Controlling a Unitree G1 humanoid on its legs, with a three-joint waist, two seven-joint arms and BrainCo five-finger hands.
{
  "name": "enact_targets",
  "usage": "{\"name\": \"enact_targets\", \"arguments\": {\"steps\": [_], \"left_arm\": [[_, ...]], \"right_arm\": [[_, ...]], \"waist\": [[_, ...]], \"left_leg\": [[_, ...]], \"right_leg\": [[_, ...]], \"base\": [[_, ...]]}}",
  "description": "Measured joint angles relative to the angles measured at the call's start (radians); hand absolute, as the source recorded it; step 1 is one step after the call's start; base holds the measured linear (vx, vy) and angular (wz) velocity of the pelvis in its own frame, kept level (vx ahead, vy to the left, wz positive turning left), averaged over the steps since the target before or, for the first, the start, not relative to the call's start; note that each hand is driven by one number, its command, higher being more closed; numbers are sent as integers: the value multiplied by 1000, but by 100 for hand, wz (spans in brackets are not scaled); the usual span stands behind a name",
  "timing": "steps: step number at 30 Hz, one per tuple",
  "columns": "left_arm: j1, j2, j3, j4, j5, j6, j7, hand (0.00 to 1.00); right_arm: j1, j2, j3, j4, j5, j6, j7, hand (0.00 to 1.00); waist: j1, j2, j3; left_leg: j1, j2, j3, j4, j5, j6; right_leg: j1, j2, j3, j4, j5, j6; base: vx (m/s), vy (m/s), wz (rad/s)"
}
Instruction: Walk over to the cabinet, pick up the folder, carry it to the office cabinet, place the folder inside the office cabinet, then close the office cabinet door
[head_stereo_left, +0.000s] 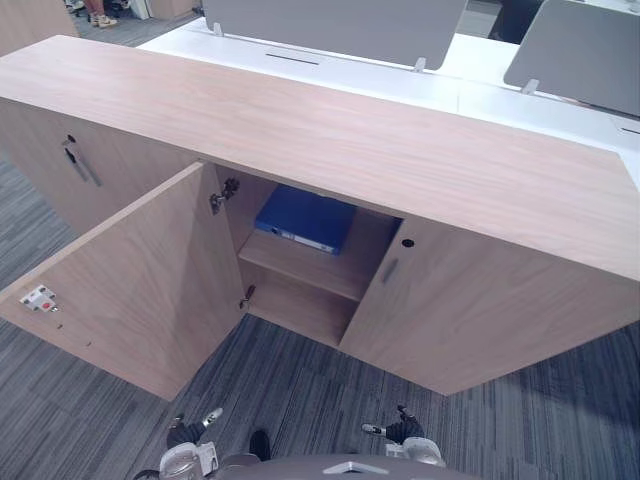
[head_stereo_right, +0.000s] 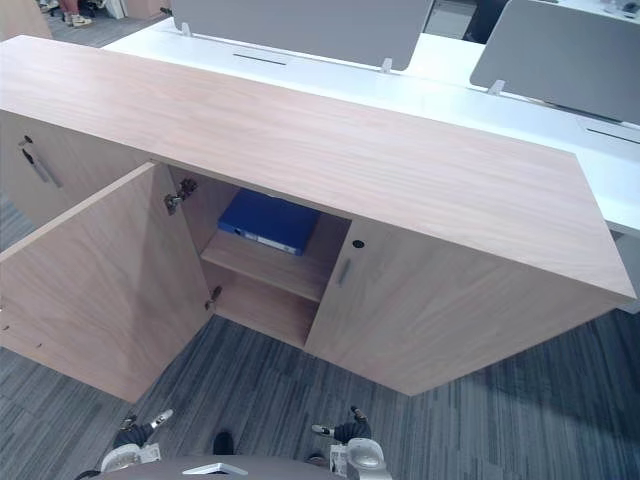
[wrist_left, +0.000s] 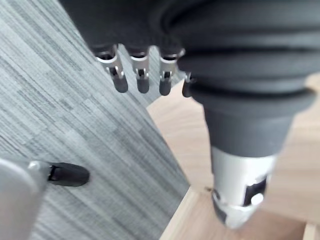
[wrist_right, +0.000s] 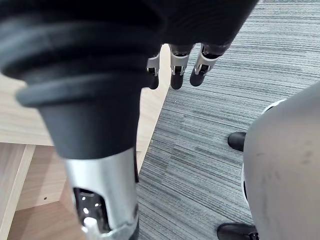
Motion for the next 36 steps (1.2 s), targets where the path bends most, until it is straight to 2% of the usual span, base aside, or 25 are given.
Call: {"name": "enact_targets", "arguments": {"steps": [1,5,9,15,19,25,28,36], "left_arm": [[6,1,25,-59,-16,-8,19,0],[22,12,98,-262,-59,-58,91,0],[18,31,117,-359,-59,-86,123,0],[18,31,157,-395,-59,-97,166,0],[20,34,243,-395,-80,-103,199,0],[60,49,358,-377,-97,-109,211,0],[72,81,417,-346,-96,-106,227,0],[68,92,391,-345,-9,-91,221,0]], "right_arm": [[-1,0,0,0,0,0,-14,0],[-21,-4,1,-4,0,-5,-32,0],[-40,-9,7,-5,0,-8,-33,0],[-41,-20,9,-7,-1,-7,-39,0],[-36,-20,8,-7,-1,-7,-42,0],[-34,-20,6,-5,-1,-6,-45,0],[-31,-22,4,-5,-1,-7,-47,0],[-32,-38,9,-4,-1,-8,-55,0]], "waist": [[1,-2,-1],[9,5,4],[14,6,5],[21,4,8],[27,0,10],[33,-5,22],[40,-10,28],[48,-11,29]], "left_leg": [[0,-1,-4,0,10,14],[8,-6,-7,6,11,16],[11,2,-13,-1,11,16],[21,9,-12,-1,10,14],[30,10,2,-2,-1,2],[53,8,9,-1,-4,8],[65,8,11,-1,-8,10],[65,4,0,-1,-8,11]], "right_leg": [[6,1,-11,-2,6,9],[32,7,-15,-27,10,8],[37,17,-14,-32,9,-3],[37,21,-7,-25,3,-14],[37,20,15,-24,3,-15],[62,19,24,-28,3,-14],[73,20,26,-30,3,-14],[80,18,15,-33,-1,-17]], "base": [[103,-22,15],[106,-25,8],[-3,-34,2],[-63,-9,-3],[-57,10,-13],[5,1,-3],[6,-5,-2],[-12,-12,4]]}}
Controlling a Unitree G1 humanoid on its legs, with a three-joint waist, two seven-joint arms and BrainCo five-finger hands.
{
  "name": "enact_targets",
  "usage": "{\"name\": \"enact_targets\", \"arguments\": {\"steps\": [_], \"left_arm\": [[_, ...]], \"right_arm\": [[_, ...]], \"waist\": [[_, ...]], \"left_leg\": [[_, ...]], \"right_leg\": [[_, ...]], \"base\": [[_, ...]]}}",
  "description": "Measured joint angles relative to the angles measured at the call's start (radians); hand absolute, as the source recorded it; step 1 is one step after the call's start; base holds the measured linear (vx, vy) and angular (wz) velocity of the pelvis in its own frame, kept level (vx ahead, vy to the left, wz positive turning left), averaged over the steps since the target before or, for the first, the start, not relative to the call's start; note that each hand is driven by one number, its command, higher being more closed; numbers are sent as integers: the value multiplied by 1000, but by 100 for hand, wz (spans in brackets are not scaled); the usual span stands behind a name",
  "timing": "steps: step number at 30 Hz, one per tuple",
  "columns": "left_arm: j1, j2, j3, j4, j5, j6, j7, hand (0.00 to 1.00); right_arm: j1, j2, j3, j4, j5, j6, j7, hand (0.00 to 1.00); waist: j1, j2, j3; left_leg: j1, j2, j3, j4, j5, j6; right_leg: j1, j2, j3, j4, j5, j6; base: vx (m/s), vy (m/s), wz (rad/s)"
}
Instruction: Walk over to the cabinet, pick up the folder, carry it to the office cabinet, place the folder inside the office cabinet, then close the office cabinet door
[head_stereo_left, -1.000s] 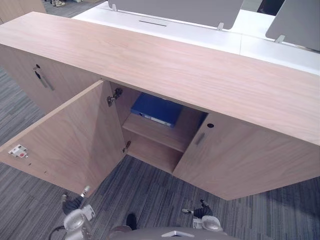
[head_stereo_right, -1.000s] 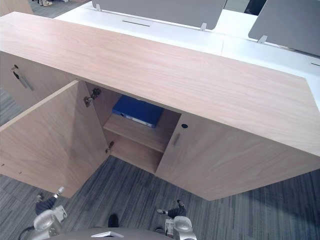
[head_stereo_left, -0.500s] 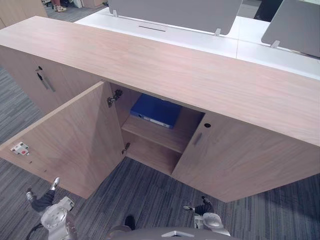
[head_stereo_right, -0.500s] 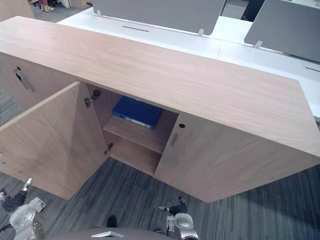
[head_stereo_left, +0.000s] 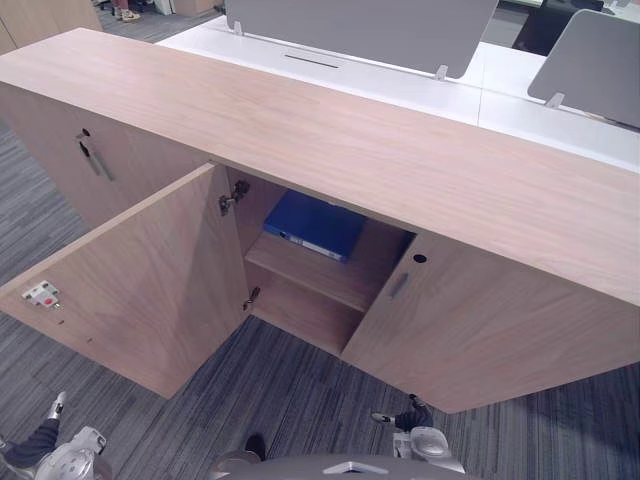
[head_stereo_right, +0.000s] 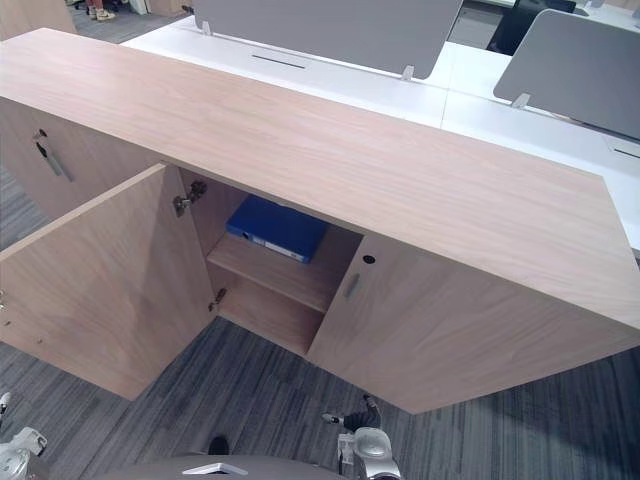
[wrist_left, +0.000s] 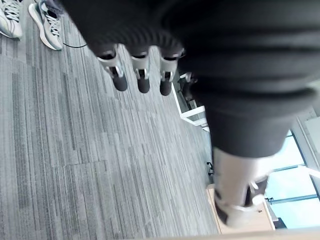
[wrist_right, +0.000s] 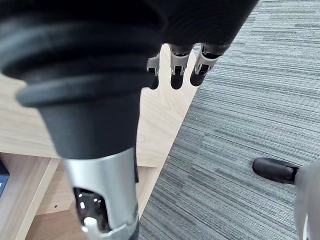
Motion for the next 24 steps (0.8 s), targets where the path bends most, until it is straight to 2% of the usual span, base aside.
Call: {"name": "enact_targets", "arguments": {"steps": [8,13,24], "left_arm": [[-3,0,-92,0,75,18,-19,0],[-6,0,-158,0,130,24,-27,0],[-12,0,-202,-1,199,29,-36,0]], "right_arm": [[4,0,0,1,0,0,0,0],[4,0,-1,1,0,0,0,0],[2,0,-10,0,2,0,0,0]], "waist": [[0,-2,0],[-1,-13,-2],[-8,-17,3]], "left_leg": [[-6,0,-3,0,-5,-2],[-16,-1,-3,0,-11,-1],[-20,-1,3,0,-24,-4]], "right_leg": [[-11,-1,-2,6,-15,2],[-15,0,-4,4,-15,3],[-19,0,3,-1,-16,3]], "base": [[0,0,0],[33,-14,1],[3,-1,0]]}}
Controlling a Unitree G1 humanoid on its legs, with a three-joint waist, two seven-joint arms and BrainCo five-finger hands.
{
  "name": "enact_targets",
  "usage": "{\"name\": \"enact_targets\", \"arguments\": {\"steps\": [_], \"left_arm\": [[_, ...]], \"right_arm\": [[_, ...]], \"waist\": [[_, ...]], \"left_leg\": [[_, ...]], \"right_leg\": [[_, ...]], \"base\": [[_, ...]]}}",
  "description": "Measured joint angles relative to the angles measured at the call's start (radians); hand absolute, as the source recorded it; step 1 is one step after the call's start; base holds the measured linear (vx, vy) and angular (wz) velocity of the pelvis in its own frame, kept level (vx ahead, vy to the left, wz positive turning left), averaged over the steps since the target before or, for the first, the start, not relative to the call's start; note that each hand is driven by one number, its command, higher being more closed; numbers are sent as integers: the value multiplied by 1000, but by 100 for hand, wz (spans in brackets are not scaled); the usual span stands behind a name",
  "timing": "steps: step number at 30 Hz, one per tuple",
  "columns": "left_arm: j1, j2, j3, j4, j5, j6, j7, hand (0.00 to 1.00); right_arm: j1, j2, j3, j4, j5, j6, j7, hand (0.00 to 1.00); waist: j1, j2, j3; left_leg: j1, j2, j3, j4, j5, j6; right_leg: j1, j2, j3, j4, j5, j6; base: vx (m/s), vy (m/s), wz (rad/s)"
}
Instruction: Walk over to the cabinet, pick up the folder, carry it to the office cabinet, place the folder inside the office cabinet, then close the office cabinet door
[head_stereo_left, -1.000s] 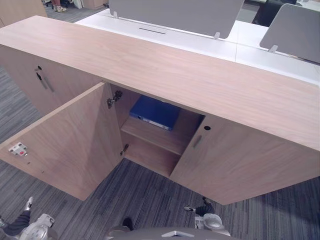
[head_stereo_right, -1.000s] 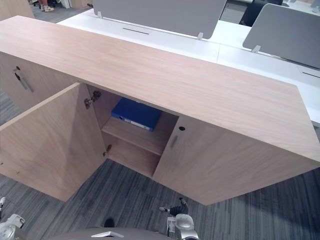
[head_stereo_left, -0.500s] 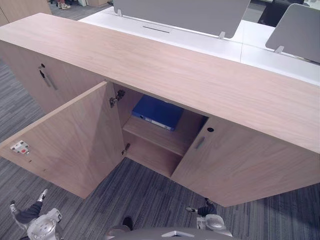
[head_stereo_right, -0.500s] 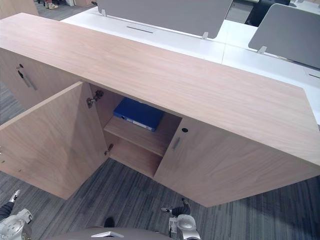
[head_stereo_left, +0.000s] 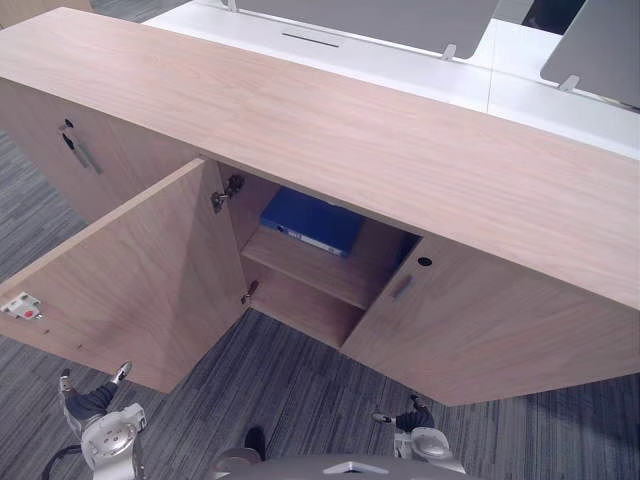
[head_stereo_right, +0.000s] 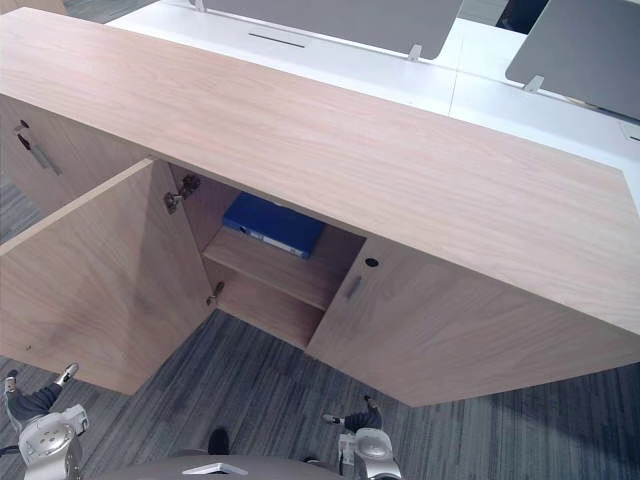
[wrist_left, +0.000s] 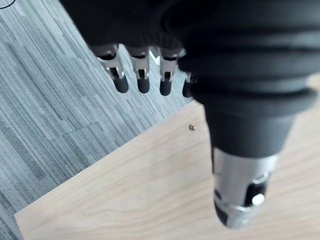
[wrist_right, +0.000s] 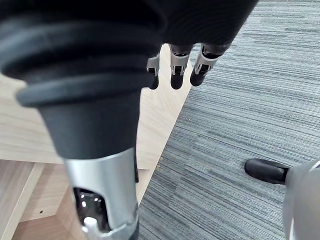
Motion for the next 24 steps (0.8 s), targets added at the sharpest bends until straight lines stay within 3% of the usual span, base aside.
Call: {"name": "enact_targets", "arguments": {"steps": [1,2,3,4,5,7,9,11,13,16,24], "left_arm": [[0,0,0,0,0,0,0,0],[-19,18,53,-5,3,13,-9,0],[-30,44,117,-16,2,28,-16,0],[-64,176,253,-15,-21,54,-48,0],[-124,400,293,53,-52,71,-79,0],[-244,684,251,178,-63,70,-85,0],[-421,912,133,322,-55,54,-118,0],[-516,947,87,379,-47,38,-142,0],[-570,928,14,430,-39,32,-167,0],[-592,885,-5,470,-28,41,-183,0],[-613,876,-48,471,-21,45,-197,0]], "right_arm": [[0,0,-1,0,0,0,0,0],[2,0,-17,5,0,0,1,0],[6,-2,-29,10,1,0,1,0],[4,-7,-33,3,8,1,17,0],[16,-10,-29,-2,13,0,39,0],[28,-2,-30,0,19,0,39,0],[32,-17,-8,-2,20,0,41,0],[28,-22,13,-5,19,-1,46,0],[18,-20,51,-9,19,-2,55,0],[32,-16,80,-23,18,-1,71,0],[18,-19,100,-94,17,-21,71,0]], "waist": [[-1,0,1],[2,16,10],[3,12,7],[1,4,2],[16,-9,-7],[35,-22,-15],[36,-9,-27],[29,6,-35],[9,18,-36],[10,18,-36],[44,17,-30]], "left_leg": [[0,0,1,0,0,0],[2,1,5,0,-2,0],[3,3,8,0,-4,-3],[4,11,19,1,-7,-7],[-1,22,27,1,-12,-14],[-1,36,42,1,-11,-19],[0,39,44,1,-5,-15],[-3,30,58,1,-4,-12],[-21,17,64,1,0,-4],[-26,17,69,1,3,-1],[-38,15,81,4,8,3]], "right_leg": [[0,0,0,0,0,0],[0,0,7,-1,1,0],[-2,0,13,-1,3,2],[-9,2,28,0,5,5],[-25,16,41,4,5,5],[-35,28,65,19,7,1],[-47,32,90,29,20,-18],[-52,25,98,26,28,-24],[-72,13,108,22,27,-24],[-80,13,112,22,27,-23],[-99,11,132,26,29,-20]], "base": [[-10,-13,-6],[-8,-9,-10],[-9,-12,-20],[-19,-37,-24],[-20,-55,-26],[-13,-55,-15],[-12,-3,-16],[-29,41,-22],[-62,45,-10],[-51,1,-6],[-10,0,-3]]}}
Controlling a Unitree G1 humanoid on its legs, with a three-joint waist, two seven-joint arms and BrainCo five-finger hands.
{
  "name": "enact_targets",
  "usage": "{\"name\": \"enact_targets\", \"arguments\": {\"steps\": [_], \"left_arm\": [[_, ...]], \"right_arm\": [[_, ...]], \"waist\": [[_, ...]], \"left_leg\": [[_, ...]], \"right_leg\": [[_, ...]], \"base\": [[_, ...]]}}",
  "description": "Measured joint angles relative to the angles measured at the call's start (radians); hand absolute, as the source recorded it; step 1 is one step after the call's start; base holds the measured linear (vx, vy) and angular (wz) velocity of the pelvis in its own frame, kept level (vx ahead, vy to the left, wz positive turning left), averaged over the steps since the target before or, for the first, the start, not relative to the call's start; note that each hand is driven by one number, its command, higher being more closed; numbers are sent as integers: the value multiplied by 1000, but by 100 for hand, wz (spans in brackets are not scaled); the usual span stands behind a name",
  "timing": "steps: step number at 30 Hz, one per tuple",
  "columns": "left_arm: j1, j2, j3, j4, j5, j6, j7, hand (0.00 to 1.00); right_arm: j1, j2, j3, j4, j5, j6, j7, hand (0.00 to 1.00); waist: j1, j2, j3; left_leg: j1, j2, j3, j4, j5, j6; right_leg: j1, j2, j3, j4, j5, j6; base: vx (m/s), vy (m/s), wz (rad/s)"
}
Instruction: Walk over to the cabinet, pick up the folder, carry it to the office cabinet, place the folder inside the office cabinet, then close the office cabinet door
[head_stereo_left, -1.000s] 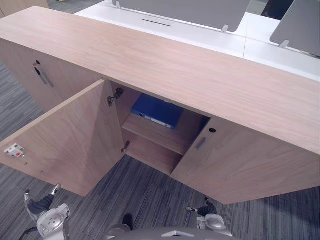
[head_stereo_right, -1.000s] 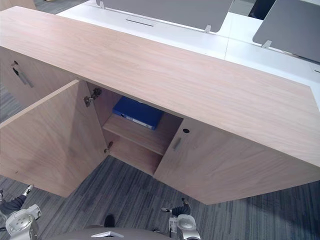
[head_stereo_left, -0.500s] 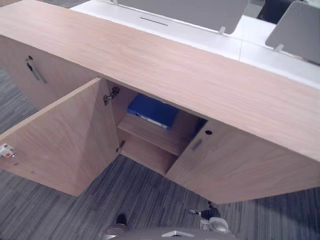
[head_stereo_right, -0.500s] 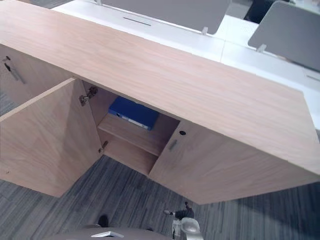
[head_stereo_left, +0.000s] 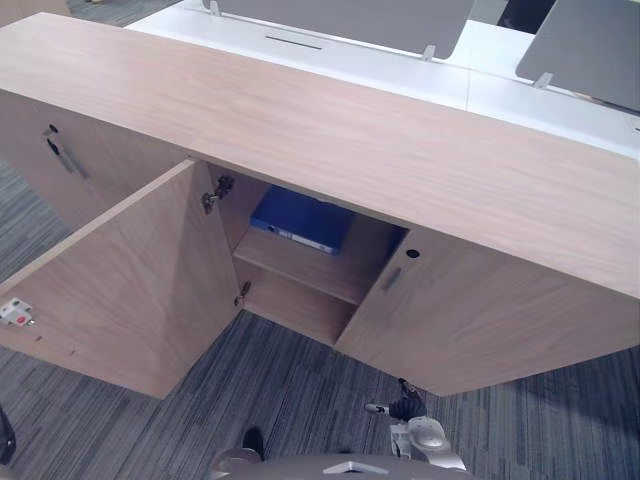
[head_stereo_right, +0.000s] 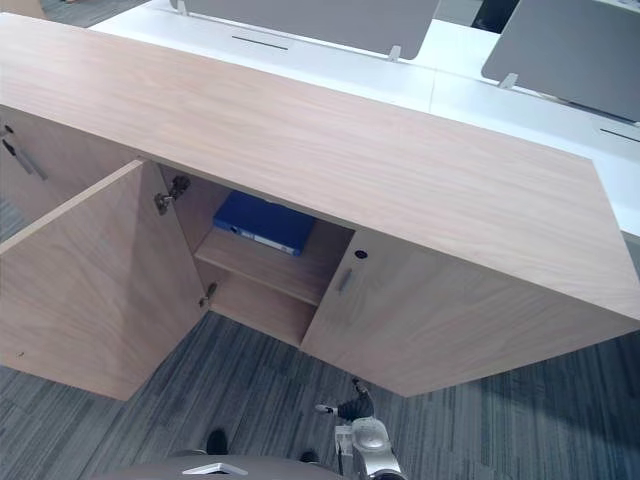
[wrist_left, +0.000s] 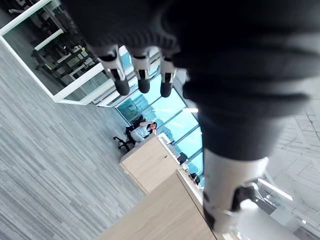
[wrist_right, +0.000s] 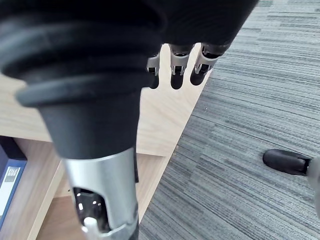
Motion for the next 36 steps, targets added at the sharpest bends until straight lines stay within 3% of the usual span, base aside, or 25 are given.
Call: {"name": "enact_targets", "arguments": {"steps": [14,18,24,26,36], "left_arm": [[0,1,-14,-10,-66,-17,-44,0],[57,-2,1,-12,-144,-22,-66,0],[117,-35,102,-10,-330,-38,-84,0],[156,-48,146,-11,-436,-58,-99,0],[272,-120,226,-21,-542,-70,-150,0]], "right_arm": [[5,-1,-17,13,-18,4,19,0],[5,-2,-30,20,-19,21,19,0],[4,-6,-31,53,-33,29,23,0],[4,-10,-31,53,-51,40,38,0],[3,-27,-31,52,-57,43,41,0]], "waist": [[-1,0,3],[3,0,3],[24,-5,7],[28,-8,11],[47,-16,12]], "left_leg": [[4,-2,11,-3,0,1],[11,-1,24,-3,-2,-1],[27,-1,25,-3,-7,1],[36,-2,22,-3,-8,1],[38,-7,-13,-3,-8,1]], "right_leg": [[-2,-2,7,1,1,1],[1,-2,15,-2,2,3],[16,-2,25,-5,3,4],[29,-2,22,-8,3,4],[56,-6,-16,-21,1,5]], "base": [[-10,-4,-1],[-13,-5,-7],[-9,-6,-3],[-22,-16,4],[-14,-22,11]]}}
